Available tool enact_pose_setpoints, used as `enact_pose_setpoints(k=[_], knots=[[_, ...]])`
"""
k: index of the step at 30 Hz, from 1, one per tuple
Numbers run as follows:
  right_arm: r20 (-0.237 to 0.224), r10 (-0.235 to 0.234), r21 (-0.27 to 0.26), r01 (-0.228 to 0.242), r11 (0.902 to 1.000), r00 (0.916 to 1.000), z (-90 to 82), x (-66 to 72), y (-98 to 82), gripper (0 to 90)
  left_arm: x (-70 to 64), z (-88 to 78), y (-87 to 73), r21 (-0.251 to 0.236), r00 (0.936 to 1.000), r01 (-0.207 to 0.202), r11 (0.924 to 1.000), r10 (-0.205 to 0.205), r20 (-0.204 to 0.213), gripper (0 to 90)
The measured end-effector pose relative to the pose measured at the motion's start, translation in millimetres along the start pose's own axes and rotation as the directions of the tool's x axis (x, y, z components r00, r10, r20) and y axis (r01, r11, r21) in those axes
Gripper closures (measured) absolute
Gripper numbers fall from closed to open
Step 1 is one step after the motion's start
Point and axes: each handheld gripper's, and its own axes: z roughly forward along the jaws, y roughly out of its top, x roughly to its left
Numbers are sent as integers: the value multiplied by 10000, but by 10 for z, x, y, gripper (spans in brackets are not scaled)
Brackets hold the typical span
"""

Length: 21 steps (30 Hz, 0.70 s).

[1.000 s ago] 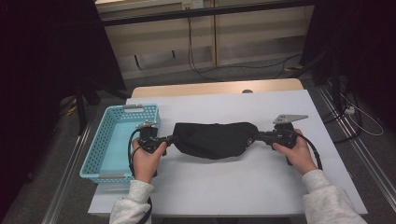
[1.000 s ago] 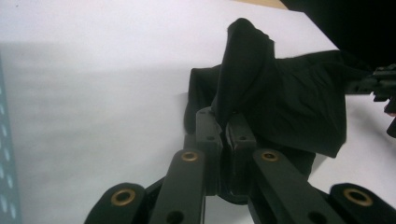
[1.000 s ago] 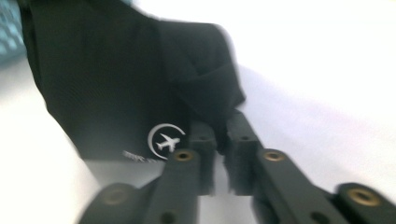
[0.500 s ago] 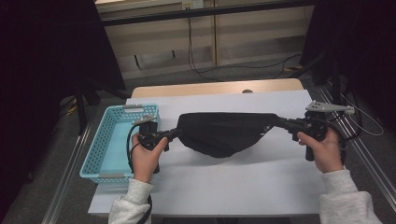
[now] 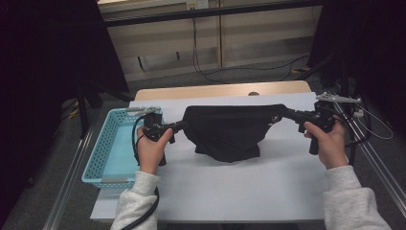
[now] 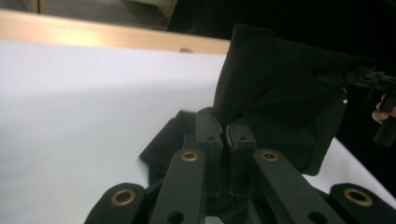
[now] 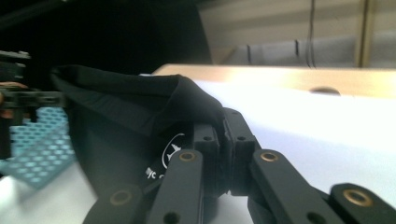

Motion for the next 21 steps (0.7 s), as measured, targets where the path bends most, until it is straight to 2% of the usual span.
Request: enact_pose_setpoints(k=[3,8,9,16,18,19,21], knots=[[410,-39,557,16,9984,9992,162,-59,-116,857,35,70,-42,255,9999,46,9997,-42,-149,866],[733,-178,1121,95,9937,9972,288,-127,-219,856,87,138,-89,681,9991,-51,9977,79,-420,866],[795,-176,1214,78,9926,9967,305,-144,-233,855,100,147,-101,689,9991,78,9976,-50,-415,866],[873,128,1661,-272,9857,9961,437,-212,-342,852,160,259,-178,1236,9971,188,9922,-94,-760,863],[907,186,1915,-357,9808,9957,490,-218,-363,854,176,306,-216,1617,9944,316,9863,-147,-1047,863],[968,259,2284,-475,9724,9950,531,-237,-381,854,182,320,-230,1729,9929,327,9844,-123,-1181,863],[1255,366,2649,-691,9618,9914,595,-283,-421,854,206,356,-267,1963,9916,388,9798,-135,-1286,864]])
